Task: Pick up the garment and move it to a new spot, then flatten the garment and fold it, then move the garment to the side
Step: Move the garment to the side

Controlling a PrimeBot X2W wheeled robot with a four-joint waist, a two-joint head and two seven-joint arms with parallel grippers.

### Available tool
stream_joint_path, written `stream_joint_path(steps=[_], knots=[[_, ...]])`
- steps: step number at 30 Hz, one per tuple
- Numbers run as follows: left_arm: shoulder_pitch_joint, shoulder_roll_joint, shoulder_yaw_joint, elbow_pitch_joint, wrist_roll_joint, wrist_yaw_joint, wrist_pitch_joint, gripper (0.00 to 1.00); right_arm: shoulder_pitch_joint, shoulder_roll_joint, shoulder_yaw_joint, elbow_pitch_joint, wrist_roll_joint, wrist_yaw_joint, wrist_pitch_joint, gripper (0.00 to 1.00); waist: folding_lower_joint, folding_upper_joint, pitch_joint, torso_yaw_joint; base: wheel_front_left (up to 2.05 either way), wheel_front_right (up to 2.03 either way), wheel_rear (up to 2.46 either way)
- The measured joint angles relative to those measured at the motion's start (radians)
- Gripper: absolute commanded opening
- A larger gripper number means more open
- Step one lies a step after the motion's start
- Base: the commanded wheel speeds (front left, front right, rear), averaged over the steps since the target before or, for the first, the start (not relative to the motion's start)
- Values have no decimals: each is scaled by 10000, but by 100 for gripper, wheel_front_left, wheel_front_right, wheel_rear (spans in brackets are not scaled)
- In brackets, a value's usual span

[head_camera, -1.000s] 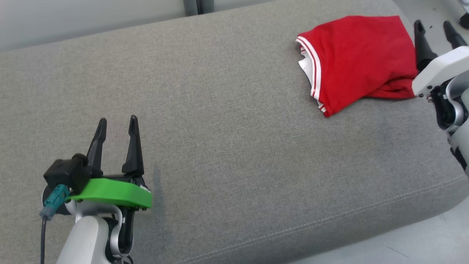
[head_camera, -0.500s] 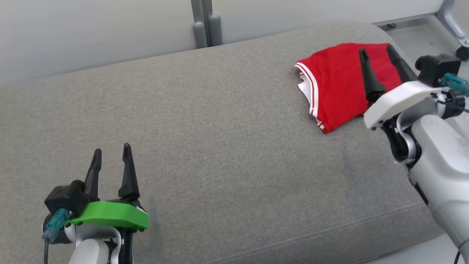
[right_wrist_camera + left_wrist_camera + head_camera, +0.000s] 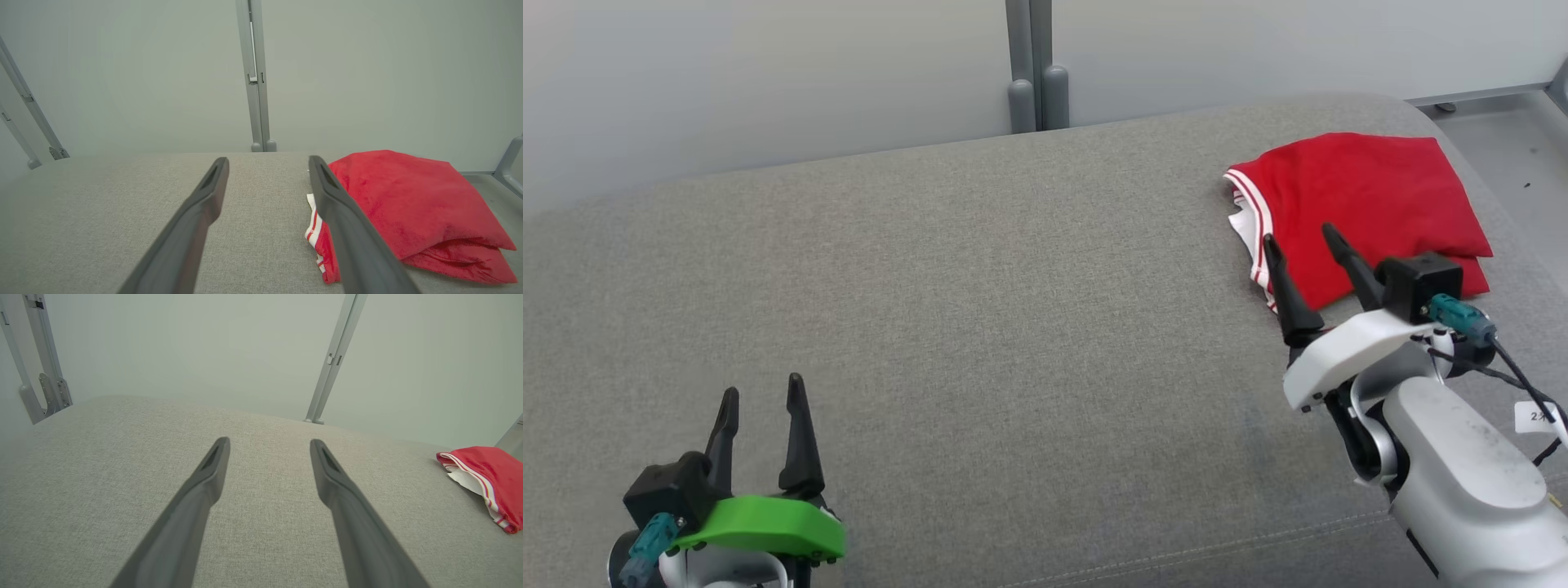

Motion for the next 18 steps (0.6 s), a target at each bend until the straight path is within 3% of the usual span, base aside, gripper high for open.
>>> stream_joint_path(steps=[18], knots=[[620, -48, 589, -454, 410, 10, -2, 100, 1914, 648, -604, -903, -759, -86, 0, 100, 0, 0, -59, 107, 0, 0, 0]])
